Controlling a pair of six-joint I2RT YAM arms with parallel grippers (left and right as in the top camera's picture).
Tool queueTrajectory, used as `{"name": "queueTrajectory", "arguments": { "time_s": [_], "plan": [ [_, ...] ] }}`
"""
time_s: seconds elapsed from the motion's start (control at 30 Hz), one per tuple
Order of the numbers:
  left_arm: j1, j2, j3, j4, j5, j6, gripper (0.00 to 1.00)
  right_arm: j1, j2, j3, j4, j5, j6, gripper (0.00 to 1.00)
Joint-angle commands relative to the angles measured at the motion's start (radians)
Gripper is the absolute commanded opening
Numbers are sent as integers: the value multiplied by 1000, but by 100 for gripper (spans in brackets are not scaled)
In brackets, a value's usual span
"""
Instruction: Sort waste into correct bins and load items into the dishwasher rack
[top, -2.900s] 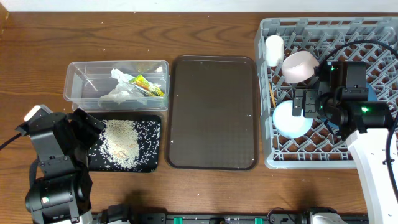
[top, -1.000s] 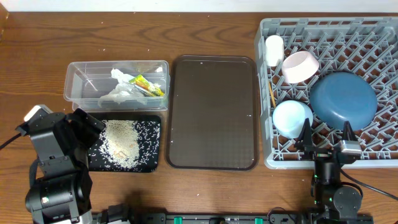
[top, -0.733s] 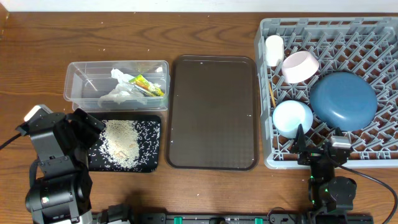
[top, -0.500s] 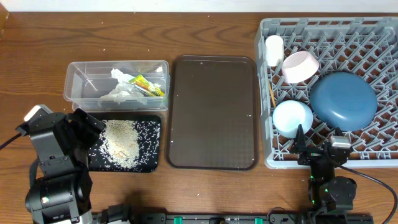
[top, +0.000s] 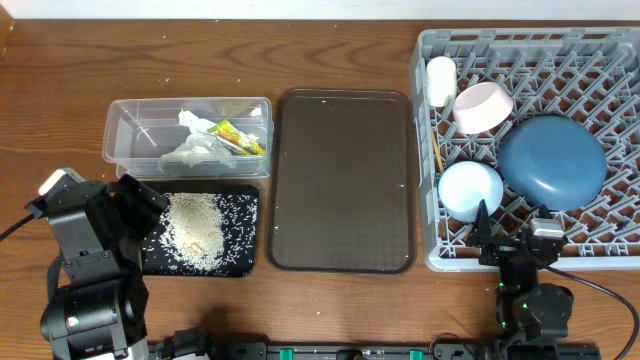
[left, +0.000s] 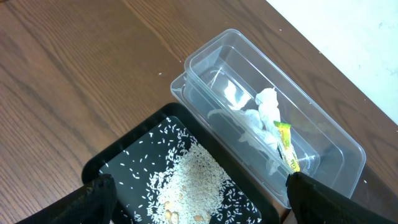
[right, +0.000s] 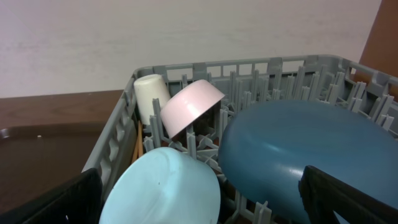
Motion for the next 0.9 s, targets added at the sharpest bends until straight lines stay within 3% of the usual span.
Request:
{"name": "queueTrajectory", "arguments": {
  "time_s": [0.0, 0.87],
  "plan": [
    [5, -1, 14, -1, -8, 5, 90, -10, -2, -1, -4, 2, -12, 99],
    [5, -1, 14, -11, -8, 5, 90, -10, -2, -1, -4, 2, -12, 99]
  ]
}}
